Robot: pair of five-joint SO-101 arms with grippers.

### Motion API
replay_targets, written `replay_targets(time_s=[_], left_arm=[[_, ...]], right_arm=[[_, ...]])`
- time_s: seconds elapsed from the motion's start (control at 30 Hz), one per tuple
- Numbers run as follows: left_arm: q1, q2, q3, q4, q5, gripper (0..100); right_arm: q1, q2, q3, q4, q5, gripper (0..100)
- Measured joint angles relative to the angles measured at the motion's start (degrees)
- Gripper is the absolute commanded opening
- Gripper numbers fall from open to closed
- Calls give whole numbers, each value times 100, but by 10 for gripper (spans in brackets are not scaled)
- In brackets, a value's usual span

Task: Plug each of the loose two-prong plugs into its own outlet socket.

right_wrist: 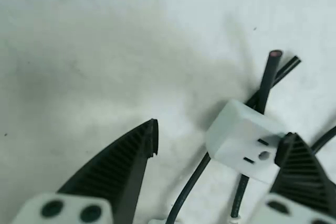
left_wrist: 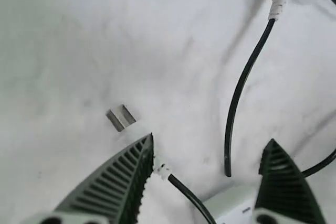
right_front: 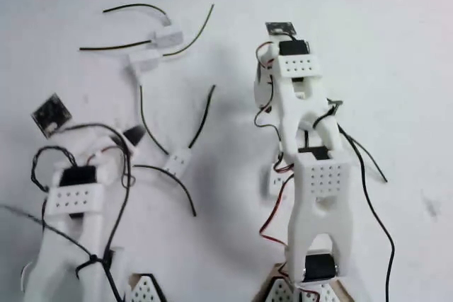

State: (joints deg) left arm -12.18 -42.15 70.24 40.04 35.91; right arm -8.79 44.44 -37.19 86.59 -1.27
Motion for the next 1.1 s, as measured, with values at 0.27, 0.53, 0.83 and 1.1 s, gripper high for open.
replay_targets(time_s=[0.27, 0.53, 0.83, 1.1], left_arm=[[0, 0, 440, -404, 334, 317], [-132, 0, 79, -70, 264, 320], [-967, 0, -1969, 888, -3736, 316], [-651, 0, -2215, 1275, -8308, 316]], right_arm=[[0, 0, 9, -70, 0, 348], [0, 0, 9, -70, 0, 348], [0, 79, 0, -149, 0, 348], [9, 352, -79, -404, 0, 348]])
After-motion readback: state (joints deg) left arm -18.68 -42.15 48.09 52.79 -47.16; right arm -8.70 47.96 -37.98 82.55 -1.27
